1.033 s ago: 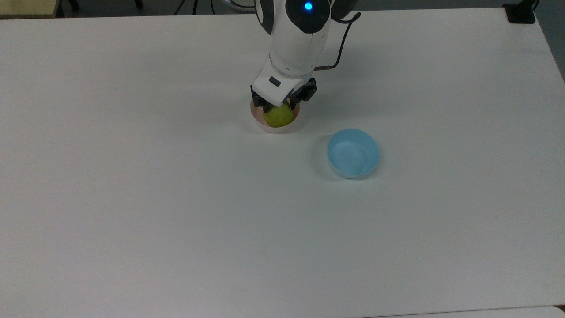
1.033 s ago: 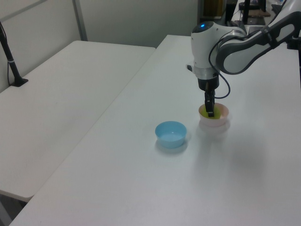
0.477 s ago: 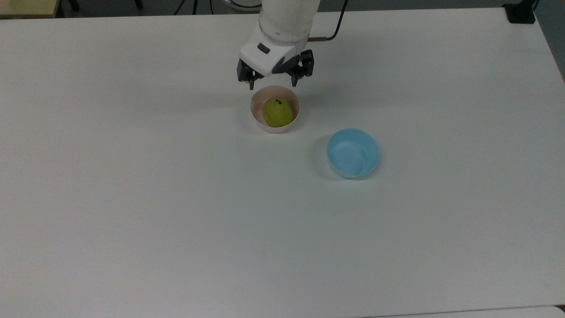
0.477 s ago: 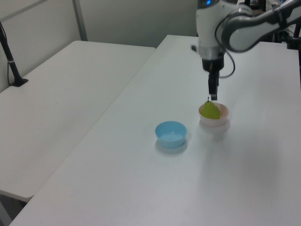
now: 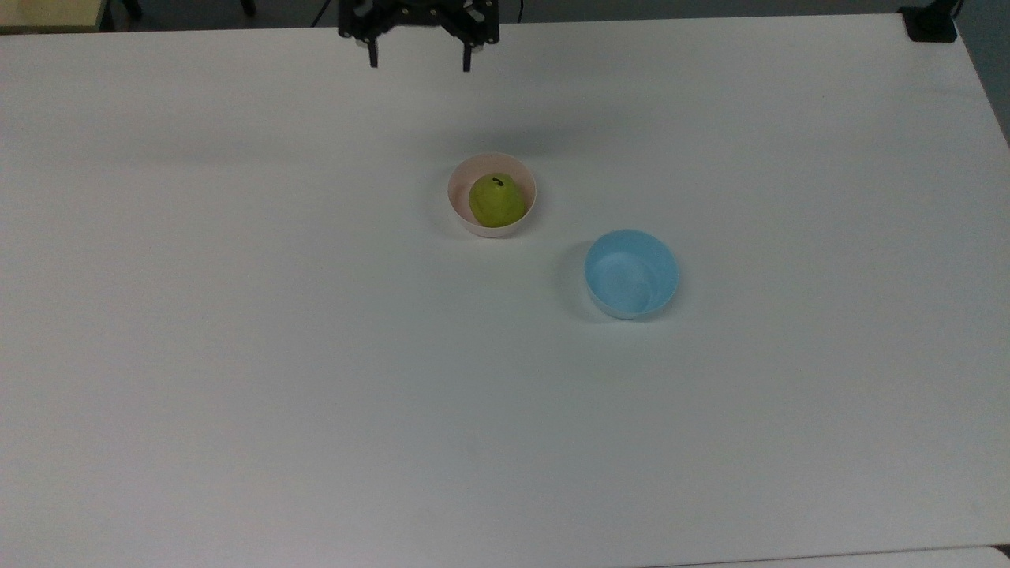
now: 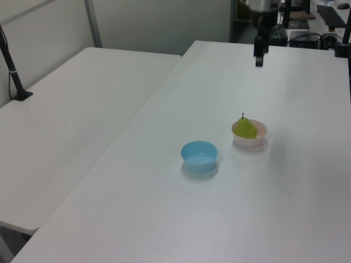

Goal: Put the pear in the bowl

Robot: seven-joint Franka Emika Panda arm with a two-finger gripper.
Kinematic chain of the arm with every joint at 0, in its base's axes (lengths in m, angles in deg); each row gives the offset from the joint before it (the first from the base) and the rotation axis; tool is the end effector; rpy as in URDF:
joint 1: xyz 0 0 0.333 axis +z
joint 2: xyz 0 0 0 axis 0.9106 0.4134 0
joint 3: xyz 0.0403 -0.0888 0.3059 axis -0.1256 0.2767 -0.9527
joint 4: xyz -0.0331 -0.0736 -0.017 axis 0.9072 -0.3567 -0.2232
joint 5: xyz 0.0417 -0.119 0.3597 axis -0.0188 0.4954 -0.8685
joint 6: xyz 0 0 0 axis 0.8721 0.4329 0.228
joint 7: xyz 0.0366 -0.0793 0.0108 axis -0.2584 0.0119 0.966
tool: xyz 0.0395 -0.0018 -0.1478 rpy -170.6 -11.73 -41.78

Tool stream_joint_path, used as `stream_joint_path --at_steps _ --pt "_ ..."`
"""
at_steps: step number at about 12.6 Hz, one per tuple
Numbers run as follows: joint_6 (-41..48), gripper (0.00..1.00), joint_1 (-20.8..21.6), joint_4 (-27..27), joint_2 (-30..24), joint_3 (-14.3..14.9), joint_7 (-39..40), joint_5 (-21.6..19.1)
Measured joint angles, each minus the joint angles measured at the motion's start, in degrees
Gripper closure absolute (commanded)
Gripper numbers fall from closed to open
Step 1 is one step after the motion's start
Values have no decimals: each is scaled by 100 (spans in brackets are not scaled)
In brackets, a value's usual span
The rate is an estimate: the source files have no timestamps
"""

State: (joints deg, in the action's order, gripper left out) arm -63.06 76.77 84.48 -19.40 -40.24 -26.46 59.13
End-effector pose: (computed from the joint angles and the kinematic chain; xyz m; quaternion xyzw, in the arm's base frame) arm 0.5390 0.0262 0.5359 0.9990 0.0171 -0.0012 0.0415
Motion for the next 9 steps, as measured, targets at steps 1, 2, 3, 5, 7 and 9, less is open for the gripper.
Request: stream_joint_path --at_steps 1,2,3,5,7,9 --pt "54 0 -96 -130 -30 -1 0 -11" --pt "80 0 -196 -249 -47 0 0 -46" --pt "98 0 -306 -376 -51 0 2 -81" --pt "259 0 -392 -492 -49 -1 23 -97" --pt "369 0 -401 -531 -46 -1 44 -97" --pt "396 0 -403 -538 -42 -2 44 -97"
